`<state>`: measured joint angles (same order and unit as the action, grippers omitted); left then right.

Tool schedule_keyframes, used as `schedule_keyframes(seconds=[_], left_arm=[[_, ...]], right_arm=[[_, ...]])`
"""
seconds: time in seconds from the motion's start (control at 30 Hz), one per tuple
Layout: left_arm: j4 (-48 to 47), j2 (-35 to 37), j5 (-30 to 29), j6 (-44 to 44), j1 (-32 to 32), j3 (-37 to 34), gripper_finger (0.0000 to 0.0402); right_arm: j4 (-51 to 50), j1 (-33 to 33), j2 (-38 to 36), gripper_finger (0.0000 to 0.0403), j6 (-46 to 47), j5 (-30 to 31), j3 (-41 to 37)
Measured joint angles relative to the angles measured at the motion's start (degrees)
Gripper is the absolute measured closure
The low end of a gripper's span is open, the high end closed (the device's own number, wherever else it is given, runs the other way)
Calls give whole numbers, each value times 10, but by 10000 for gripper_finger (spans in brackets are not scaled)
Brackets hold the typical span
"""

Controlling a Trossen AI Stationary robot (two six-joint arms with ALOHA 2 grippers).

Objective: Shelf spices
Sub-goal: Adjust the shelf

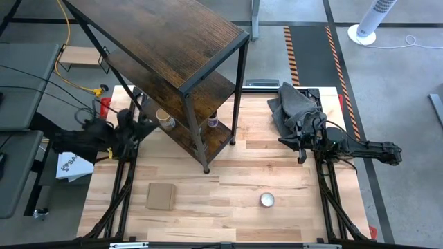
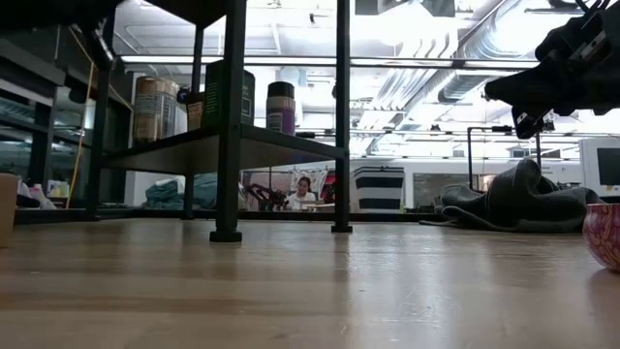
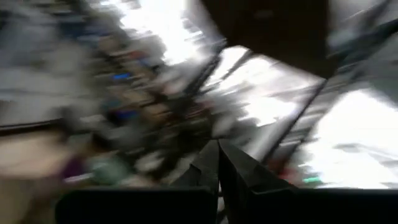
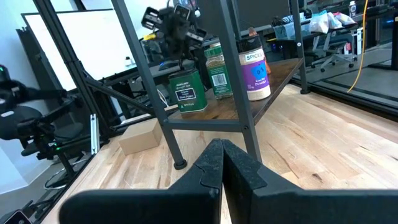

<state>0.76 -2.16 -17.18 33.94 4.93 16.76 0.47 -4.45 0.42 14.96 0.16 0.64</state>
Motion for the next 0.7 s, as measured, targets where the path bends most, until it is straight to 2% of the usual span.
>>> schedule_keyframes(seconds=[0.13,0.23,0.4,0.7], left_arm=[[-212,-18,-119,-4,0,111,401],[-315,-37,-147,18,0,171,401],[-388,-60,-144,54,0,208,401],[-360,-62,-54,80,0,208,401]], right_arm=[[0,0,0,402,0,0,0],[0,0,0,402,0,0,0],[0,0,0,402,0,0,0],[0,0,0,402,0,0,0]])
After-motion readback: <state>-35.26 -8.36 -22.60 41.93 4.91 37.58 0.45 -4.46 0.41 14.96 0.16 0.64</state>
